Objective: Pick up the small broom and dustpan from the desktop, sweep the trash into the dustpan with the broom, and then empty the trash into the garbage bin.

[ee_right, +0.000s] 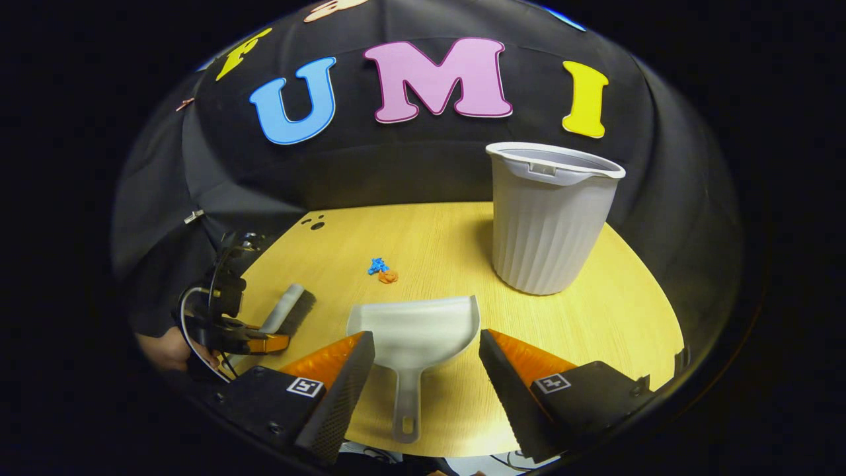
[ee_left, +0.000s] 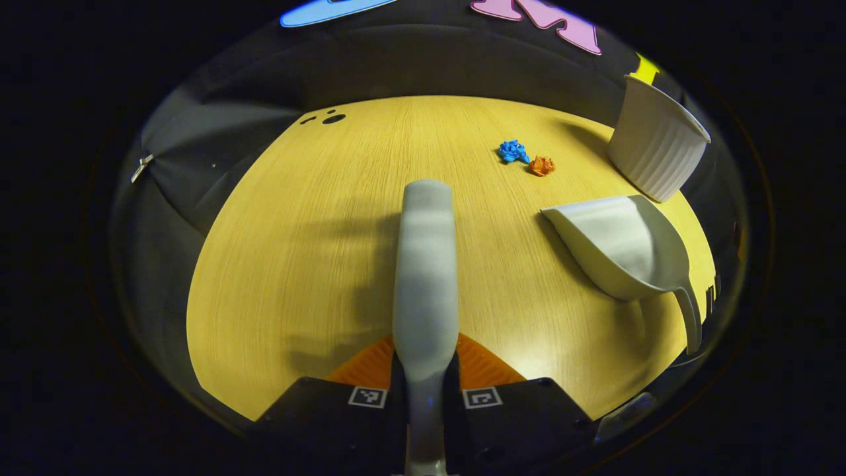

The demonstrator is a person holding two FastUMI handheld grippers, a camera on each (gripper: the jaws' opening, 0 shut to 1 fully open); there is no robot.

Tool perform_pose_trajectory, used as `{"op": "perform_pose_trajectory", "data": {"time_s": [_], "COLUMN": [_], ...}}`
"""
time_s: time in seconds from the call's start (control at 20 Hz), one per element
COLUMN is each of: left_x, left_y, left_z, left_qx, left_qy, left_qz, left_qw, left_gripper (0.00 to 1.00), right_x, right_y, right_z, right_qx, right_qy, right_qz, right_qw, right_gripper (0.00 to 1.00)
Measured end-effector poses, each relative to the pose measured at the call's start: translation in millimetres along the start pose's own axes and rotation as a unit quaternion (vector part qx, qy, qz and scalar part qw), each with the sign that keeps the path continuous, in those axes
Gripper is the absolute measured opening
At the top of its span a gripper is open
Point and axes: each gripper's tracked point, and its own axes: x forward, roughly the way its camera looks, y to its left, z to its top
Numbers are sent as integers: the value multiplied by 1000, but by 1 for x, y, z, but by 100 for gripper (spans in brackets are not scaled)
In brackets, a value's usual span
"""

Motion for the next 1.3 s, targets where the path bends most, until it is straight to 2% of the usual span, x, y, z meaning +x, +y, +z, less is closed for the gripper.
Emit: {"op": "perform_pose_trajectory", "data": {"time_s": [0.35, 0.75, 0.95, 1.3], "left_x": [-32, -86, -94, -89], "left_y": [13, 41, 54, 54], "left_z": [3, 4, -2, -9], "left_qx": [-39, -51, -39, -52], "left_qy": [-41, -75, -69, -47], "left_qz": [-5, 9, 27, 44], "left_qw": [998, 996, 997, 997], "left_gripper": [26, 26, 26, 26], "right_x": [10, 39, 57, 77], "right_y": [14, 10, 4, 0], "right_z": [-13, -76, -102, -135], "right_qx": [5, -12, -11, 5], "right_qy": [36, 137, 179, 234], "right_qz": [4, -29, -36, -35], "right_qw": [999, 990, 983, 972], "right_gripper": [99, 100, 99, 99]}}
